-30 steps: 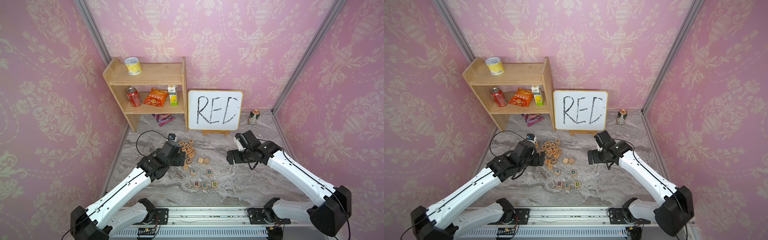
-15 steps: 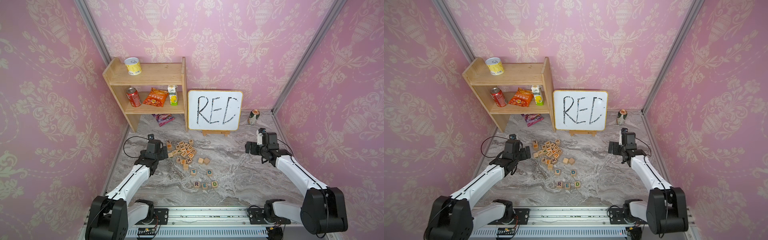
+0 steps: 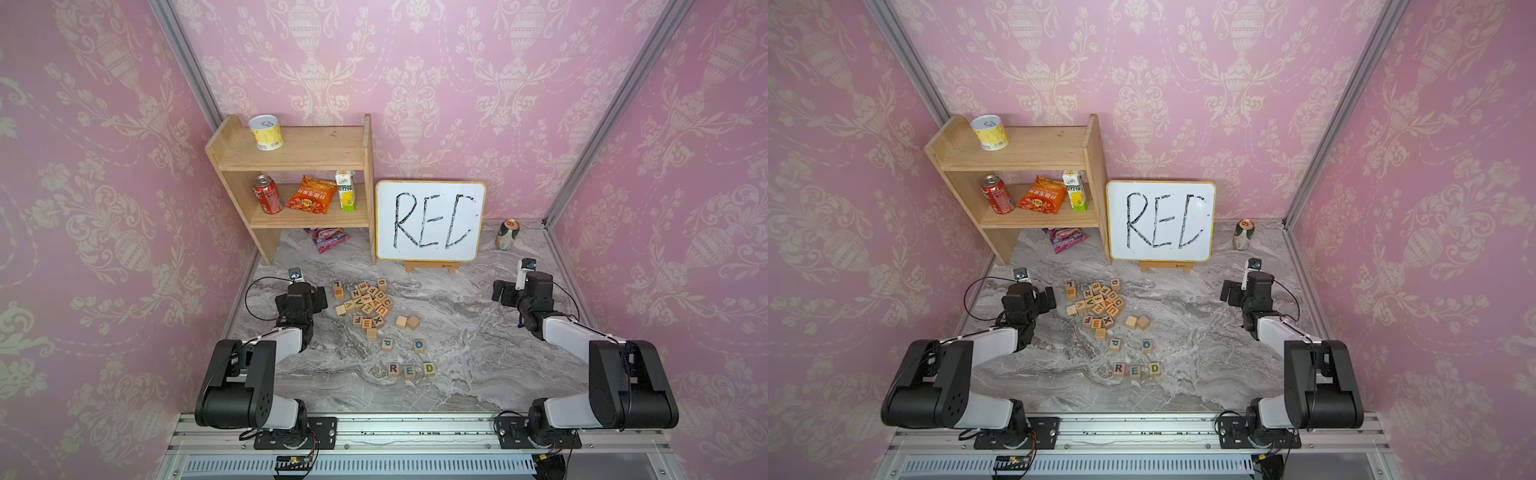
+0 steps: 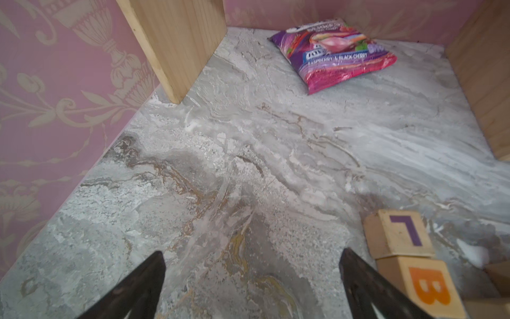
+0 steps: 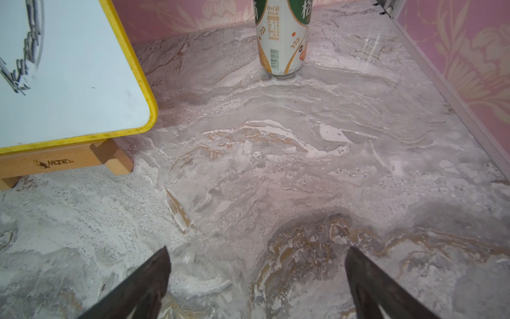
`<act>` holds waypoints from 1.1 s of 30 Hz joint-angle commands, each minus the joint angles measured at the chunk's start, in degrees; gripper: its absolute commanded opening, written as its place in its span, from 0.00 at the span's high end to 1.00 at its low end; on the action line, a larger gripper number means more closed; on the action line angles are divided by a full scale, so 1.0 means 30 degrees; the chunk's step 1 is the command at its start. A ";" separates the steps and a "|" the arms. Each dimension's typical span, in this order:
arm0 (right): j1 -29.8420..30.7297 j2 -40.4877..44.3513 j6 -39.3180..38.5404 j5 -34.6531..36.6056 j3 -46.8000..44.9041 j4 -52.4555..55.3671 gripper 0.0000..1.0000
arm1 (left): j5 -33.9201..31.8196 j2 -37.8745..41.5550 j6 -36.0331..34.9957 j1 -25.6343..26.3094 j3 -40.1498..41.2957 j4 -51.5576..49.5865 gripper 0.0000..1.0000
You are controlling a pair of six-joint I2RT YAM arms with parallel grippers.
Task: Assemble the uppercase word "red" with letter blocks
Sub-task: Reset both arms
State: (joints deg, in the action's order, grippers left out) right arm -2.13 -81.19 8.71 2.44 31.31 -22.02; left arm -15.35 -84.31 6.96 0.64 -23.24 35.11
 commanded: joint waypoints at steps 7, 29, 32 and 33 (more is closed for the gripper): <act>0.0420 -0.0129 -0.1234 0.0193 -0.2381 -0.5853 0.00 | 0.0654 -0.2734 -0.1380 -0.0275 0.2517 0.9835 0.01; 0.1307 -0.1515 -0.2055 0.0831 -0.2966 -0.8041 0.00 | 0.4678 -0.3098 -0.2889 -0.0252 0.1573 0.8634 0.01; 0.1296 -0.1519 -0.2054 0.0834 -0.2959 -0.8041 0.00 | 0.4803 -0.3156 -0.2833 -0.0318 0.1487 0.8601 0.01; 0.1316 -0.1535 -0.2055 0.0819 -0.2944 -0.8053 0.00 | 0.4803 -0.3159 -0.2846 -0.0324 0.1499 0.8617 0.01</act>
State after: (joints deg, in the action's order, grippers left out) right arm 1.72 -85.69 3.01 4.10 22.76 -44.80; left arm -2.98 -93.86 -0.27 0.16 -17.80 62.48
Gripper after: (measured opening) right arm 0.998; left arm 0.992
